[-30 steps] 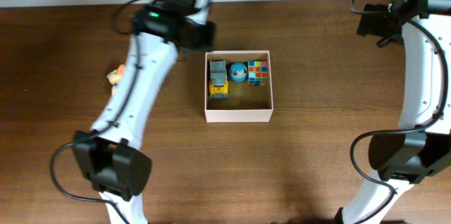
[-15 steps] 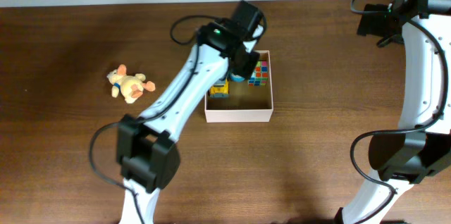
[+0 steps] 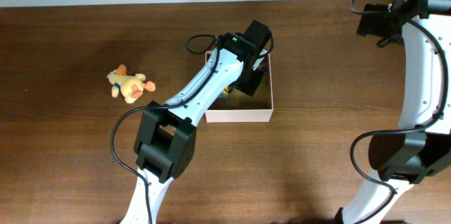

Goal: Pack container
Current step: 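Lift the puck with the left gripper and carry it over the box, then lower the puck into the box beside the cube and release, then withdraw the left gripper toward the plush duck, then lower the left gripper and close it on the yellow plush duck, then lift the duck with the left gripper and carry it over the box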

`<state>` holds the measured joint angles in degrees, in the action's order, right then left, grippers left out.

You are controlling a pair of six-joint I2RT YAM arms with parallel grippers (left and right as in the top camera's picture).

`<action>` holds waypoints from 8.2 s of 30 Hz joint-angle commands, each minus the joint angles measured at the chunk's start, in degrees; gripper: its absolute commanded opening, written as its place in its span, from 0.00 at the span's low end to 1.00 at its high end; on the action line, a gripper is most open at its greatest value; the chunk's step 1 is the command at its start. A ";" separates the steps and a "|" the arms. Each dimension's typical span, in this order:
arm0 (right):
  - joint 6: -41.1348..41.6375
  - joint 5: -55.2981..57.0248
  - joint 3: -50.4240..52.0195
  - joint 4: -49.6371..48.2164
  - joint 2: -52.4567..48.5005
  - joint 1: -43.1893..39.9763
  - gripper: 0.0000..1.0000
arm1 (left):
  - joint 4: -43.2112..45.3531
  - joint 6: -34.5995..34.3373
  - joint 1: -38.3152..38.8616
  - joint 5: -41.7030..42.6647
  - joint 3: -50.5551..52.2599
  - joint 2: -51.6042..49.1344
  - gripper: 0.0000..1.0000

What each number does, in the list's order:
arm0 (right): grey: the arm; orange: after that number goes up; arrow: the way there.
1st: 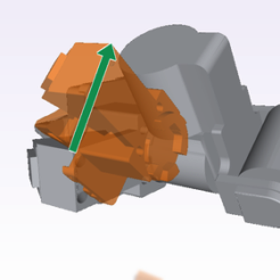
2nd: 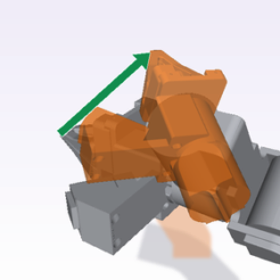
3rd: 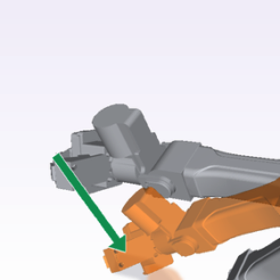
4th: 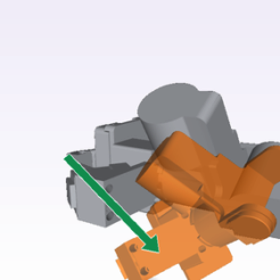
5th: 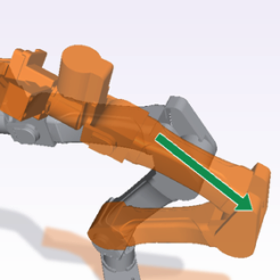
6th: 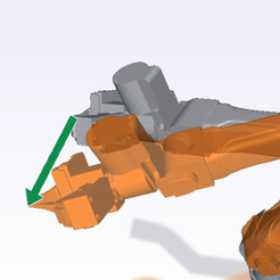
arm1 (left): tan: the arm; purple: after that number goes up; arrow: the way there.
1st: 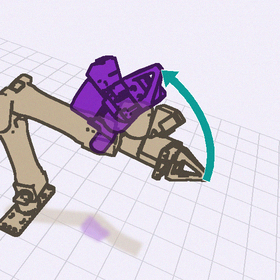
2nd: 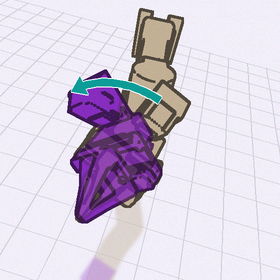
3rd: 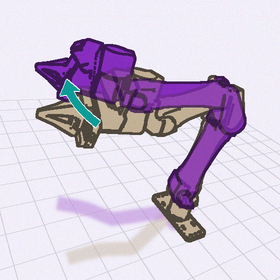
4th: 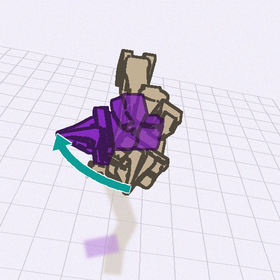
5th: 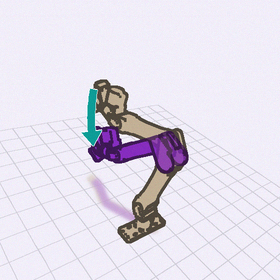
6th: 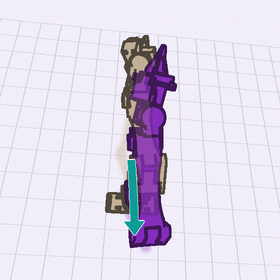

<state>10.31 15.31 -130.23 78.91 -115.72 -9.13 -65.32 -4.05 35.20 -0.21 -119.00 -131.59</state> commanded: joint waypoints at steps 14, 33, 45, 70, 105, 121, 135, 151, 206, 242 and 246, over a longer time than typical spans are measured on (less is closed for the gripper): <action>0.02 -0.09 -0.04 -0.04 0.07 0.11 0.99 | 1.22 1.16 1.64 4.52 -0.72 0.02 0.44; 0.02 -0.09 -0.07 -0.02 0.07 0.11 0.99 | 4.50 1.16 2.25 4.48 -0.72 -3.10 0.42; 0.02 -0.09 -0.04 -0.02 0.07 0.11 0.99 | 5.38 1.11 2.25 1.79 -0.72 -3.30 0.80; 0.02 -0.09 -0.07 -0.02 0.07 0.11 0.99 | -3.37 1.14 1.60 -1.25 -12.94 -3.28 0.99; 0.02 -0.09 -0.07 -0.02 0.07 0.11 0.99 | -29.44 -28.98 -36.76 -12.20 -19.19 -3.43 0.91; 0.02 -0.09 -0.04 -0.04 0.07 0.11 0.99 | -17.29 -30.93 -37.13 -6.82 -3.10 -3.43 0.90; 0.02 -0.09 -0.04 -0.02 0.07 0.11 0.99 | -9.92 -31.10 -37.24 -7.08 1.77 -3.45 0.76; 0.02 -0.09 -0.07 -0.02 0.07 0.11 0.99 | -11.23 -31.06 -37.24 -7.17 1.77 -3.45 0.40; 0.02 -0.09 -0.07 -0.02 0.07 0.11 0.99 | -25.18 11.67 -18.86 -8.61 -31.58 -3.41 0.28; 0.02 -0.09 -0.04 -0.02 0.07 0.11 0.99 | -24.48 25.38 1.92 2.01 -31.82 -3.43 0.15; 0.02 -0.09 -0.04 -0.04 0.07 0.11 0.99 | -23.32 25.35 2.19 4.17 -31.78 -3.43 0.15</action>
<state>10.31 15.31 -130.23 78.91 -115.72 -9.13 -89.06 20.45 36.91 0.23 -149.38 -134.65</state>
